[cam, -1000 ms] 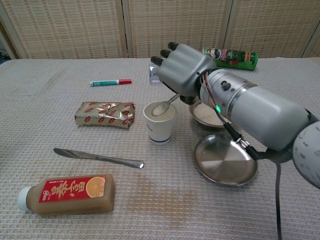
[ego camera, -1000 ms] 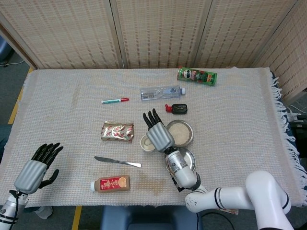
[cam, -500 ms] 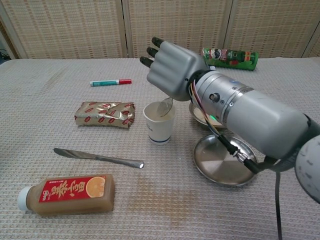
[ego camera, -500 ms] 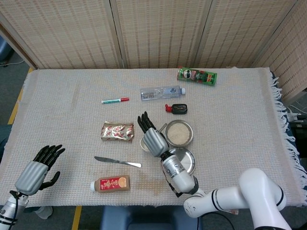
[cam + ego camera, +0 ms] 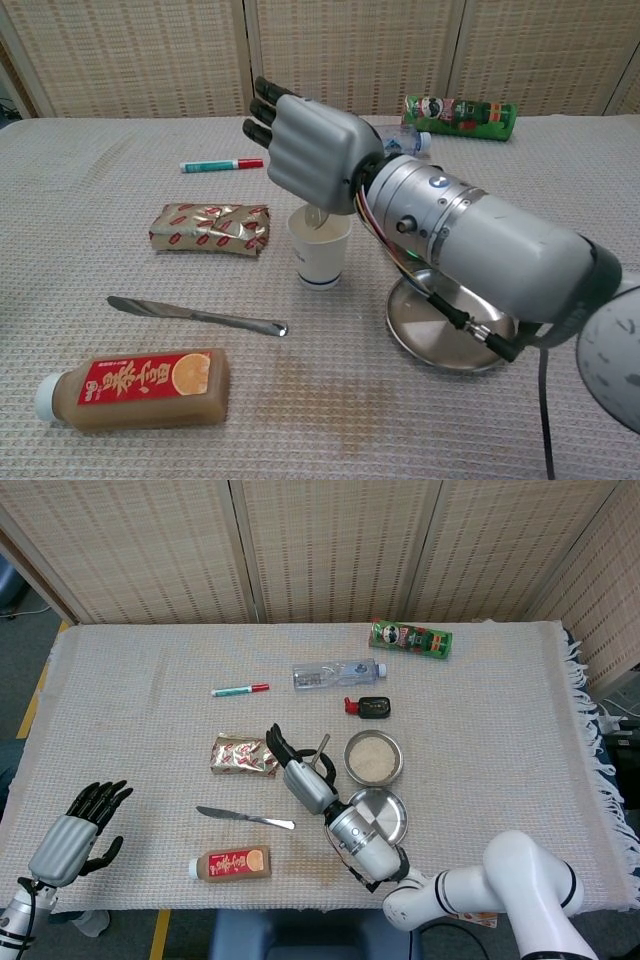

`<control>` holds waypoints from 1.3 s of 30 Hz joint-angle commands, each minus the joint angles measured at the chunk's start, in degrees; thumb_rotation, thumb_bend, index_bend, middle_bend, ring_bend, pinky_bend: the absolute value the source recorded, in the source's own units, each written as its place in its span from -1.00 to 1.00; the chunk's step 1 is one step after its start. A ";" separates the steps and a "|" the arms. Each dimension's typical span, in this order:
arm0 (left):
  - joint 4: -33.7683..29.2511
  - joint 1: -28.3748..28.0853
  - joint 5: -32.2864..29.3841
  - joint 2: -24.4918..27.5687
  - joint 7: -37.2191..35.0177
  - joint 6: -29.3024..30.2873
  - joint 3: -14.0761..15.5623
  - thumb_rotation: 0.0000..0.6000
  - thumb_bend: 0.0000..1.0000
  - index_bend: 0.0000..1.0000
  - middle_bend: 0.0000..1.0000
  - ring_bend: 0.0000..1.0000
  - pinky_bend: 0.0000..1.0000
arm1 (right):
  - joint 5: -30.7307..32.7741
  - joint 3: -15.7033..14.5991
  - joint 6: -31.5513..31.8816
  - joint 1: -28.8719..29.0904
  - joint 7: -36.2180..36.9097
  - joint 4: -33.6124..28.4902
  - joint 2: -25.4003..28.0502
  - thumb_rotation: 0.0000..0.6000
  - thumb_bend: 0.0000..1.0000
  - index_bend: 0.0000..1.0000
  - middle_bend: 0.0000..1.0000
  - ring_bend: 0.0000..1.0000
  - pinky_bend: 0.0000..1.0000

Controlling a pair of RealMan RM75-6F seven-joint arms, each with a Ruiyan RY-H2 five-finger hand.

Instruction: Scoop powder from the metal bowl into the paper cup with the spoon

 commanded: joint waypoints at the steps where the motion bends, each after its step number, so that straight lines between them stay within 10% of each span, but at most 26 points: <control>1: -0.04 0.03 0.13 0.01 0.06 0.14 0.03 1.00 -0.06 -1.00 -1.00 -1.00 -0.89 | -0.37 -0.64 0.02 -0.37 -1.23 -0.49 0.51 1.00 -0.37 0.29 -1.00 -1.00 -1.00; 25: -0.95 0.52 0.60 0.25 1.15 0.87 0.21 1.00 -0.06 -1.00 -1.00 -1.00 -0.89 | -0.62 2.29 2.46 -5.86 4.89 -4.40 3.38 1.00 -0.37 0.19 -1.00 -1.00 -1.00; 32: -1.19 0.78 1.44 0.27 1.60 1.61 0.47 1.00 -0.06 -1.00 -1.00 -1.00 -0.89 | 5.71 6.20 2.93 -12.84 22.77 -11.73 6.58 1.00 -0.37 0.18 -1.00 -1.00 -1.00; 39: -1.50 0.96 1.56 0.43 1.82 1.94 0.48 1.00 -0.06 -1.00 -1.00 -1.00 -0.89 | -1.19 4.42 2.89 -19.20 43.61 -14.50 11.75 1.00 -0.37 0.18 -1.00 -1.00 -1.00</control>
